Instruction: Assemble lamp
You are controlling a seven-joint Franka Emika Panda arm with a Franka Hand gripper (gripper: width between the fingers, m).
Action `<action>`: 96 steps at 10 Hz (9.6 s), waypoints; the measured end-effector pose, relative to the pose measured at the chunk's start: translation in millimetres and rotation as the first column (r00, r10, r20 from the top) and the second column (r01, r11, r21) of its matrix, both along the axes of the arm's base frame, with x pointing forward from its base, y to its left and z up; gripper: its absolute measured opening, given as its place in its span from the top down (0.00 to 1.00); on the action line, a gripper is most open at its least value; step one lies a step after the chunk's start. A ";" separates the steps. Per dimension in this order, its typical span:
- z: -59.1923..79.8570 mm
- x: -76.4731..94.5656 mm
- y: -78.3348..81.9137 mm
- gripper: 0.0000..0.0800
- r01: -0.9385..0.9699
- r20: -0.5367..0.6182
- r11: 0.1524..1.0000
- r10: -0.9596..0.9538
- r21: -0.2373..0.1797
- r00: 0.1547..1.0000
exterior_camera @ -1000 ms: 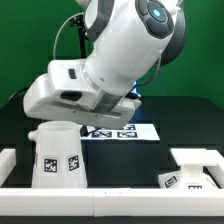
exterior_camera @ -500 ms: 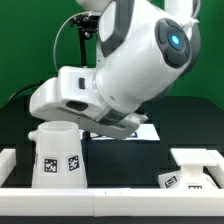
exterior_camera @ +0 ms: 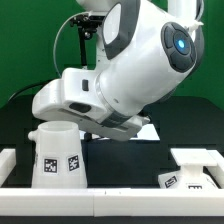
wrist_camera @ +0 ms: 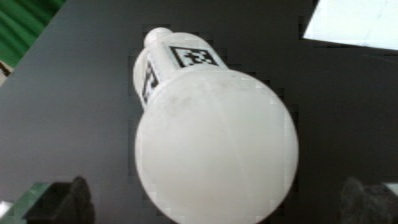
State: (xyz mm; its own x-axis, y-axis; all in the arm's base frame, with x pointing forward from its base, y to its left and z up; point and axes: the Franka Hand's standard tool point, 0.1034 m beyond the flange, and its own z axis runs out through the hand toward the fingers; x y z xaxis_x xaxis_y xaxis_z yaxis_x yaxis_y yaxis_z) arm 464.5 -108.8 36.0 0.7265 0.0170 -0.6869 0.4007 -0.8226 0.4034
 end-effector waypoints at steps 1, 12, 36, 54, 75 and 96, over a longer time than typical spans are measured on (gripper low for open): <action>-2.8 -6.0 -0.4 0.13 0.013 -0.017 1.000 -0.014 -0.020 1.000; -5.6 -8.5 -2.5 0.13 0.018 -0.047 0.999 -0.020 -0.038 0.999; -8.0 -6.8 -1.9 0.96 -0.038 -0.089 0.999 0.039 0.020 0.995; 4.9 -33.6 -7.0 0.13 -0.019 -0.100 0.999 0.024 0.046 0.995; 16.6 -26.3 22.9 0.29 0.004 -0.098 0.995 0.006 0.098 0.995; 126.5 87.0 120.8 0.29 -0.249 0.836 0.839 -0.360 0.484 0.414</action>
Offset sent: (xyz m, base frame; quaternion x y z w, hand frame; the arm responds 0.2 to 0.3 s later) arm 0.0042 0.0018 -0.0019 0.0059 0.0121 0.0375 0.9992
